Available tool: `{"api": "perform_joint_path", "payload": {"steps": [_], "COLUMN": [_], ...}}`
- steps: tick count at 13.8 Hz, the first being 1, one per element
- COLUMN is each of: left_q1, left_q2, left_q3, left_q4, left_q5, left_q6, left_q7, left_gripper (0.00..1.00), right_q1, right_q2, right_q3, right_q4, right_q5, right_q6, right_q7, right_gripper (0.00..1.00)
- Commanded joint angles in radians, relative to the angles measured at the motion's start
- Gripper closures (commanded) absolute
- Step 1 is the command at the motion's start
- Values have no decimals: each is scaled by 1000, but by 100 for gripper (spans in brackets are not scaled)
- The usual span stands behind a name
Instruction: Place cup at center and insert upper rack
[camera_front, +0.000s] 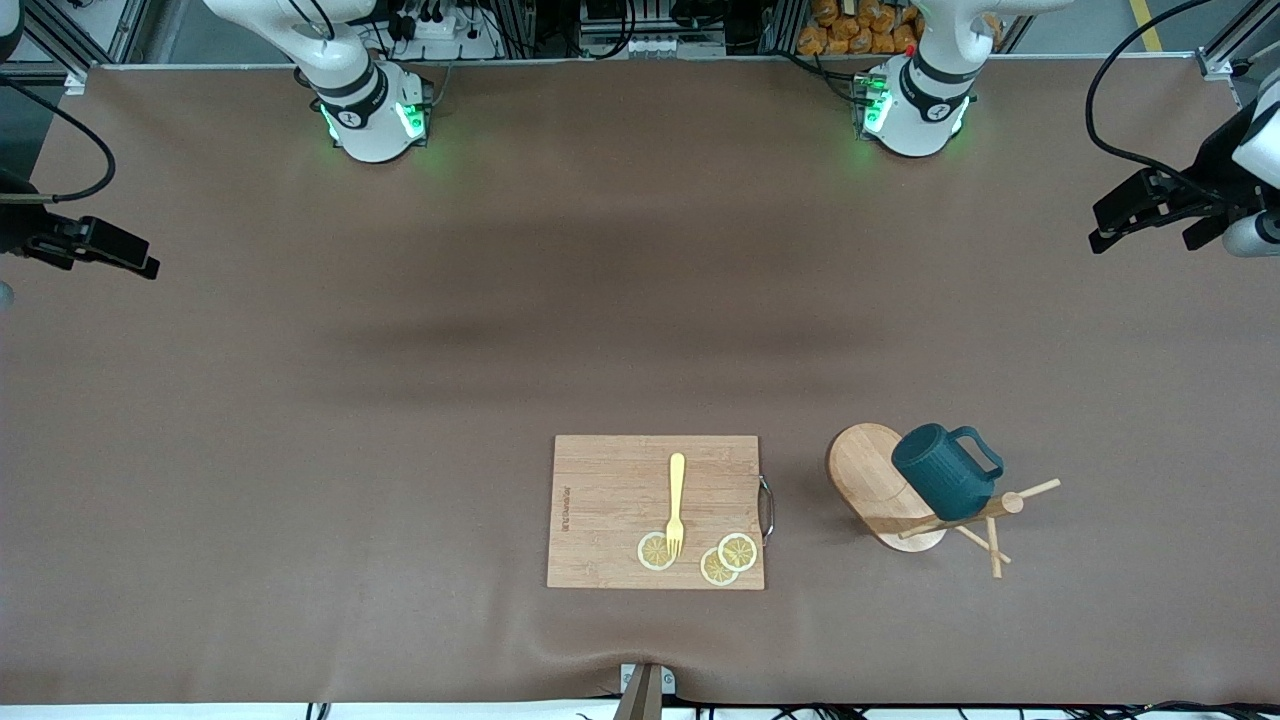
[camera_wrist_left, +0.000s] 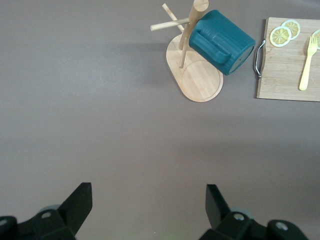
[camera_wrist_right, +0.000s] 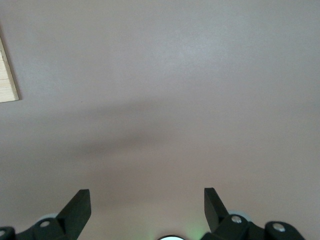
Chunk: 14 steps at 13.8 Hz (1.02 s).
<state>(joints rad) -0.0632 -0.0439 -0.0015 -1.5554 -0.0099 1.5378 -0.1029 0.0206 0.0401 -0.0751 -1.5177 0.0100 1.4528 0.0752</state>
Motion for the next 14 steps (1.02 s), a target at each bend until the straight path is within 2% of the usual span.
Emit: {"api": "perform_joint_path", "payload": {"steps": [1,9,14], "left_q1": [-15,-29,-9], "left_q2": [-30,-34,-21], "left_q3": [9,9,9], "left_q4": [-17,-14,-12], "left_q5": [25,25,25], "left_q6": [18,19,13], "left_q7": [11,17,3], "left_gripper": [0,0,0], "right_q1": [4,4,5], "right_q2": [-23,-39,-37], "right_q3": [0,0,1], "right_q4": [-9,-4,-4], "right_q5": [5,2,4], "right_q6": [-2,-8,-60], "right_q7": [20,3,6], "right_gripper": [0,0,0]}}
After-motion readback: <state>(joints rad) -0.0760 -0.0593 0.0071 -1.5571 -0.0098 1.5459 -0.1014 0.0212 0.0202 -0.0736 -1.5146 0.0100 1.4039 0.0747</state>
